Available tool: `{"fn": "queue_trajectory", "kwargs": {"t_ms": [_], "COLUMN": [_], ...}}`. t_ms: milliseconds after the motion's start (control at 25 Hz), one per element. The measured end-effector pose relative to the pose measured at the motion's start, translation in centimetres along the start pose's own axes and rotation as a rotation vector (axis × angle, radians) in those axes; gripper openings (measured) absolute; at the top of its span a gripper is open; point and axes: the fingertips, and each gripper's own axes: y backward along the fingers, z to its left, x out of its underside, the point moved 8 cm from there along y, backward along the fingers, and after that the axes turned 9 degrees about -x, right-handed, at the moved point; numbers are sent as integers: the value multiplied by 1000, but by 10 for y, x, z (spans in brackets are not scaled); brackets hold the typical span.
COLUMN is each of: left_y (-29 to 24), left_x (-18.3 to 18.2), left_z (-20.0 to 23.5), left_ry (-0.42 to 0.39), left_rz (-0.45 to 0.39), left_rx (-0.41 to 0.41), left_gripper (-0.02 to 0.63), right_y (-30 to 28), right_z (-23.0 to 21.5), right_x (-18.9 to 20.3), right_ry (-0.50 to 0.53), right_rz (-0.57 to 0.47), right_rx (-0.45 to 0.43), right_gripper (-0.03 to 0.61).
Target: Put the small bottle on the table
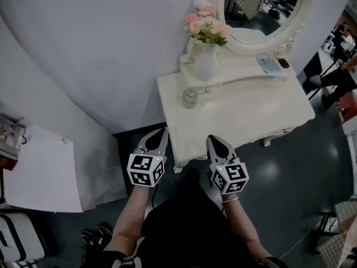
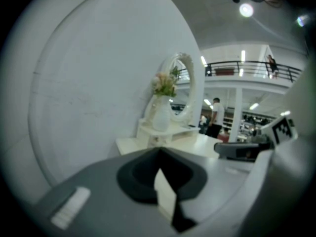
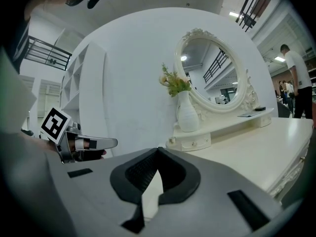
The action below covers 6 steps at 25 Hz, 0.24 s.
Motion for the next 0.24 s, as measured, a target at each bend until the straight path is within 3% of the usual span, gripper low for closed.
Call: {"fn": "queue_trajectory", "kwargs": {"t_ms": [240], "left_y": [0], "left_x": [2], "left_z": [-1], "left_ry": [-2], "left_rz": [3], "left_rx": [7], "left_gripper": [8], "right_y": [1], "right_z": [-1], "right_x": [1], "right_ry": [-9], "right_rz": [-7], "right_rx": [-1], "right_gripper": [3]}}
